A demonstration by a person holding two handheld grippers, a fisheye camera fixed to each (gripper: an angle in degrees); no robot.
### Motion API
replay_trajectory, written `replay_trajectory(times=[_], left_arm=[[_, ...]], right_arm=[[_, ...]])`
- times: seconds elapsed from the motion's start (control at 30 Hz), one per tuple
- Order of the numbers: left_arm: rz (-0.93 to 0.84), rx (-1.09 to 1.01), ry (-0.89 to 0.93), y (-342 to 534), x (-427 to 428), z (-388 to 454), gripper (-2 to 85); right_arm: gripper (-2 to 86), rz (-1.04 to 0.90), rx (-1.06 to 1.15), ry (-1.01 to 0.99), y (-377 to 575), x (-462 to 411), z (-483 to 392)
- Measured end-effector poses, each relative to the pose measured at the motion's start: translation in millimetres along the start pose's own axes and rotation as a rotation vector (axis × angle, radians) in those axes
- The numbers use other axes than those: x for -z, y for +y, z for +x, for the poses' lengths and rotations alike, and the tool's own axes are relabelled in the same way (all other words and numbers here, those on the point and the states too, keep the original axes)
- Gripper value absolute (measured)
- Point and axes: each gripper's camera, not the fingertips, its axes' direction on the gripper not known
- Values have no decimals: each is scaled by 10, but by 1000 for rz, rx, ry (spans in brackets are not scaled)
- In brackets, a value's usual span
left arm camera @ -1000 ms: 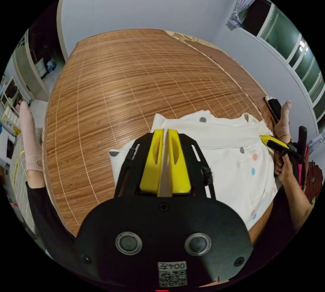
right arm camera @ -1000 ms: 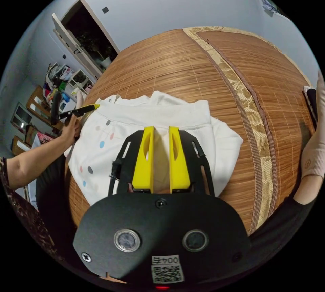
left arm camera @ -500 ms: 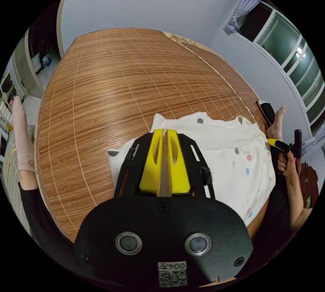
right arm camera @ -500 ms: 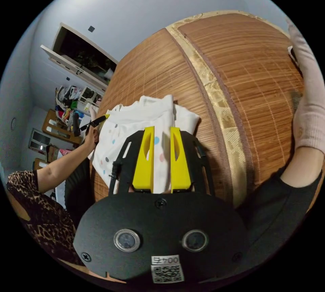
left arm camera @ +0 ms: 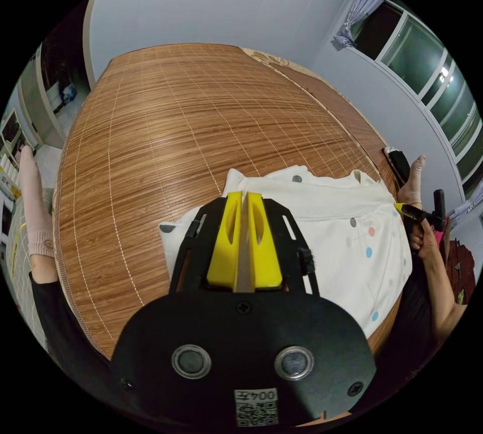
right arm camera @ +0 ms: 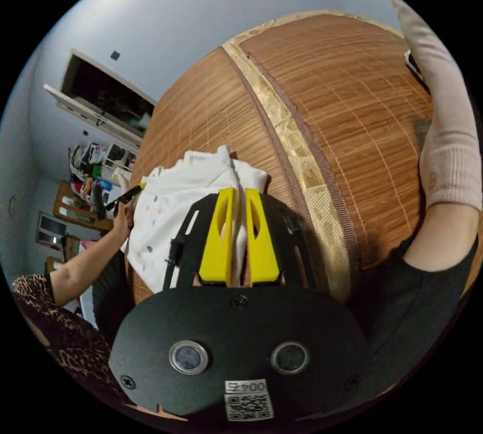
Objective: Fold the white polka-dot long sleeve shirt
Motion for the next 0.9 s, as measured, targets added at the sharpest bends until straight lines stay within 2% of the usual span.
replay_trajectory(times=[0.17,0.47,0.6,0.7,0.9], left_arm=[[2,-5,-10,20,-38,45,20],[2,-5,-10,51,-93,117,19],[3,-3,-6,64,-112,150,19],[3,4,6,72,-121,159,19],[-31,12,64,9,-106,186,25]], right_arm=[[53,193,158,45,206,357,-427],[67,-68,577,-31,353,-269,-1373],[114,-138,729,132,551,-564,-1752],[138,-147,778,251,692,-866,-1793],[144,-87,750,215,768,-891,-1832]])
